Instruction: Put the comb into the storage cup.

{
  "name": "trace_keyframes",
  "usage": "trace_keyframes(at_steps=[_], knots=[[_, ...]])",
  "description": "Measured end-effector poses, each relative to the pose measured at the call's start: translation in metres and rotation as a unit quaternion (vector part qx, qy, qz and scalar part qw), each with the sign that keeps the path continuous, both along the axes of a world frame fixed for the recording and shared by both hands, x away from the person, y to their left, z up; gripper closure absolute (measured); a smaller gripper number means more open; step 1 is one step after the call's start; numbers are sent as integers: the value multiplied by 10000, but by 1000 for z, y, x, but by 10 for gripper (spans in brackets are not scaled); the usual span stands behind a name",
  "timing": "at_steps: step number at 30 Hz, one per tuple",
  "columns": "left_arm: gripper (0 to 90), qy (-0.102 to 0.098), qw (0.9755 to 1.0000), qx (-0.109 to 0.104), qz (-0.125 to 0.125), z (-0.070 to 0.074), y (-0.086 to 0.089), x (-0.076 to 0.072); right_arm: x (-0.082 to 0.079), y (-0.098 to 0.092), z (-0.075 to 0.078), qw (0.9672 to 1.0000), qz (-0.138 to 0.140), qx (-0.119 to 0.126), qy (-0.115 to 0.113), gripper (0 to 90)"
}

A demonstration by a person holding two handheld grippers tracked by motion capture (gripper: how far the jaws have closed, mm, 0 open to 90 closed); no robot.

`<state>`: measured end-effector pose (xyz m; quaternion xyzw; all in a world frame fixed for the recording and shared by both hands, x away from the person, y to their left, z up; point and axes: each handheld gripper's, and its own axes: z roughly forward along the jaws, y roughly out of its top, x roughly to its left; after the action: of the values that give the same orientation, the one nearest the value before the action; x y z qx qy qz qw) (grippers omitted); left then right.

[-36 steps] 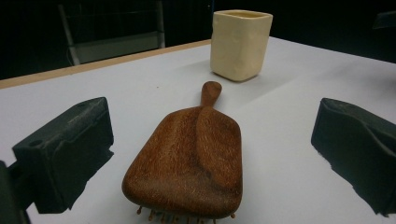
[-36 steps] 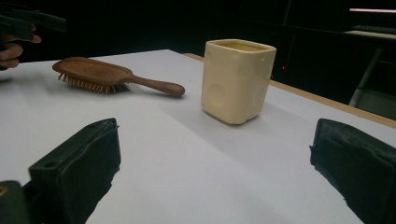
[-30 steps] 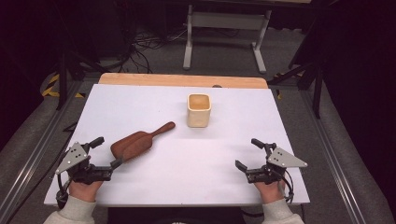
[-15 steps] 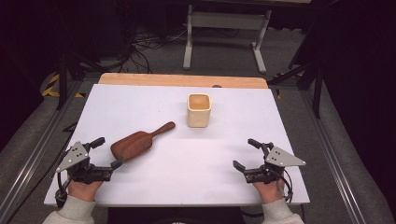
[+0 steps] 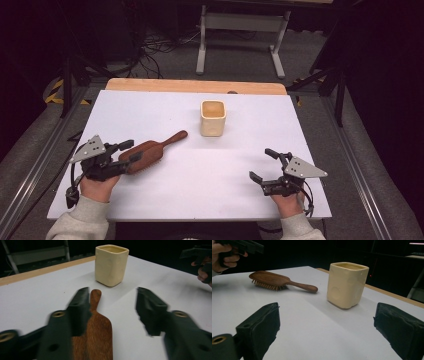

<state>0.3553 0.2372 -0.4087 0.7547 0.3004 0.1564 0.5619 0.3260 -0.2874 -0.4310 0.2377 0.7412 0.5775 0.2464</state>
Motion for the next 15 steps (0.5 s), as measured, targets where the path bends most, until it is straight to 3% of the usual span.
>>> trace_keyframes(at_steps=[1, 3, 6, 15], knots=[[623, 60, 10000, 57, -38, 3, -4, 5, 0, 0, 0, 10000, 8, 0, 5, 70], [884, 99, 9997, 174, -112, 7, -11, 12, 0, 1, -1, 10000, 45, 0, 12, 70], [900, 176, 9992, 304, -213, 15, -24, 22, 0, 1, -1, 10000, 73, -5, 10, 71], [900, 410, 9973, 583, -186, 23, -45, 47, -2, 0, 0, 9999, 117, 29, 1, 70]])
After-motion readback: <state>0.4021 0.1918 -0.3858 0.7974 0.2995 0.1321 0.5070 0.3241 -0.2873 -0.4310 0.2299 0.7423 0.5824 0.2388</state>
